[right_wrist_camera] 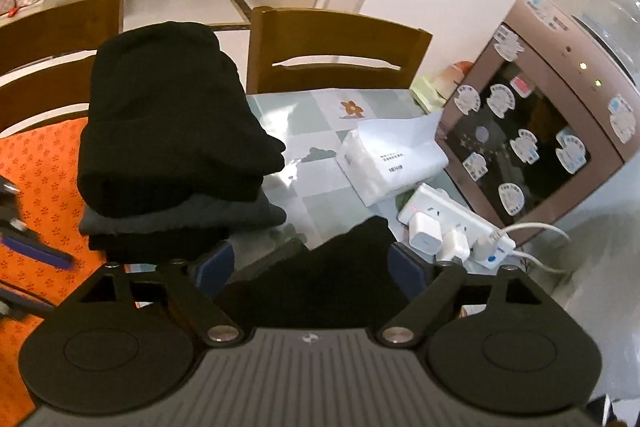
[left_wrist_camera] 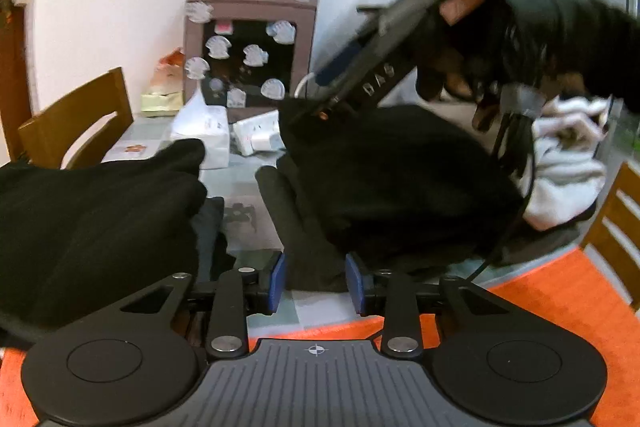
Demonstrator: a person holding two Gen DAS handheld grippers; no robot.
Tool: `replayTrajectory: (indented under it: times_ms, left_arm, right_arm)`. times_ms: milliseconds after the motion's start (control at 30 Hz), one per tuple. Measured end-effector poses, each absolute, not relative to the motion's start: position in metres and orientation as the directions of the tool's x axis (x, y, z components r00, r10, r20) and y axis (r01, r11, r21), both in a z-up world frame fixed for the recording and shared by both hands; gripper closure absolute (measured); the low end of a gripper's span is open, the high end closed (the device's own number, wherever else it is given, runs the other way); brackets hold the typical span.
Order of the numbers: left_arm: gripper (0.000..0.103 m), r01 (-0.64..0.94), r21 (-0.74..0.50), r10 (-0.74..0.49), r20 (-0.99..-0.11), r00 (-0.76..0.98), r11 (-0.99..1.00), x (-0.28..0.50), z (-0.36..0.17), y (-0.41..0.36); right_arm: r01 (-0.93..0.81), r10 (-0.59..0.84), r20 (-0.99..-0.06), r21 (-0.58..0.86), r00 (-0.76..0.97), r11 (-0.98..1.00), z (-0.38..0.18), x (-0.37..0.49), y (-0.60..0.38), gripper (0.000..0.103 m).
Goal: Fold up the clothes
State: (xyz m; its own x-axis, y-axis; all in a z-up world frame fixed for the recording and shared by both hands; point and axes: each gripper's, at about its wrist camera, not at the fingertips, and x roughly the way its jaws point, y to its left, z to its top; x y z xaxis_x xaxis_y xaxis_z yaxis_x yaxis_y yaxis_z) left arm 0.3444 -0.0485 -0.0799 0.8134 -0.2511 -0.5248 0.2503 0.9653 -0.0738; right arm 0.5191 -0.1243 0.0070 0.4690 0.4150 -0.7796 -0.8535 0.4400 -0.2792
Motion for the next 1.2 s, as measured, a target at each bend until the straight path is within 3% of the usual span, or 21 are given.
replayTrajectory:
  times_ms: [200, 267, 633, 900, 1033, 1200]
  left_arm:
    - [0.062, 0.305, -0.016, -0.270, -0.507, 0.819, 0.952, 0.373, -0.091, -0.063]
    - [0.086, 0.338, -0.014, -0.298, -0.502, 0.812, 0.941, 0.379, -0.093, -0.066]
    - [0.089, 0.347, -0.036, -0.317, -0.504, 0.804, 0.937, 0.381, -0.098, -0.065]
    - [0.080, 0.333, -0.069, -0.322, -0.498, 0.805, 0.940, 0.366, -0.085, -0.056]
    - [0.063, 0.327, -0.078, -0.323, -0.480, 0.816, 0.942, 0.346, -0.067, -0.049]
    - [0.050, 0.337, -0.049, -0.321, -0.461, 0.828, 0.940, 0.312, -0.041, -0.042]
  right_arm:
    - [-0.877, 0.393, -0.806, -0.299, 0.443, 0.376, -0.009, 0.525, -0.114, 0.011]
    - [-0.879, 0.385, -0.810, -0.308, 0.443, 0.364, -0.014, 0.528, -0.111, 0.011]
    - [-0.676, 0.294, -0.678, -0.405, 0.673, 0.615, -0.017, 0.564, -0.122, 0.012]
    - [-0.629, 0.359, -0.630, -0.274, 0.689, 0.728, 0.013, 0.551, -0.140, 0.012]
    - [-0.620, 0.380, -0.632, -0.209, 0.676, 0.756, 0.035, 0.532, -0.154, 0.012]
    - [-0.590, 0.374, -0.621, -0.183, 0.689, 0.786, 0.060, 0.492, -0.171, 0.012]
